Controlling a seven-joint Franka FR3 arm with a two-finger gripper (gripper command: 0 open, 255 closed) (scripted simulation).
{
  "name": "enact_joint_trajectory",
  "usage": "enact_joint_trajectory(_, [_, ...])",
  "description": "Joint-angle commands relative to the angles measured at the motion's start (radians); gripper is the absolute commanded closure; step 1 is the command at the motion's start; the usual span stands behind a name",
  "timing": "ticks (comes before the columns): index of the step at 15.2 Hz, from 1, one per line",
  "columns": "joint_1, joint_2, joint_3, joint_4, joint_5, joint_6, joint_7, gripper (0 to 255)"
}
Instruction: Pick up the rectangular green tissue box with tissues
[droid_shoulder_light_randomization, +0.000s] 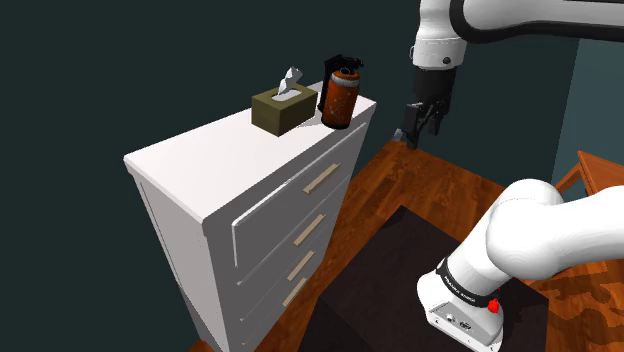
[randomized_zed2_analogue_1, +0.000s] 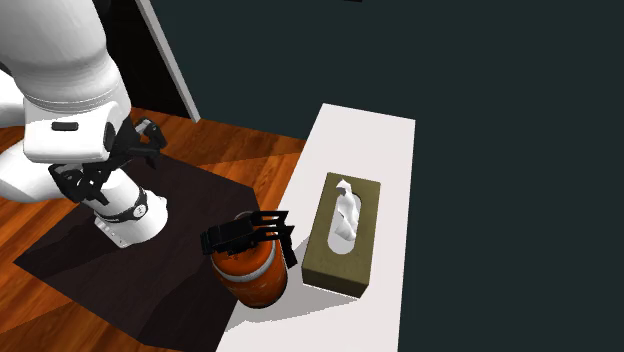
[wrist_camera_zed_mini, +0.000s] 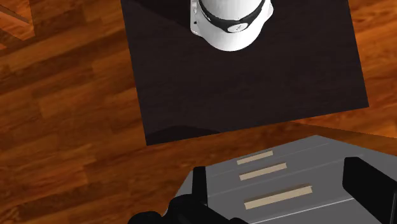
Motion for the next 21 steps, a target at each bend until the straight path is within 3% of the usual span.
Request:
enact_joint_trajectory(1, [0.000,0.000,0.000,0.000,0.000,0.000,0.000,0])
enact_joint_trajectory(11, [0.021,0.227,0.020,0.127,0.157,0.284,0.116,0])
enact_joint_trajectory(21, [0.040,0.454,0.027,0.330,0.283,0.507,0.187,0])
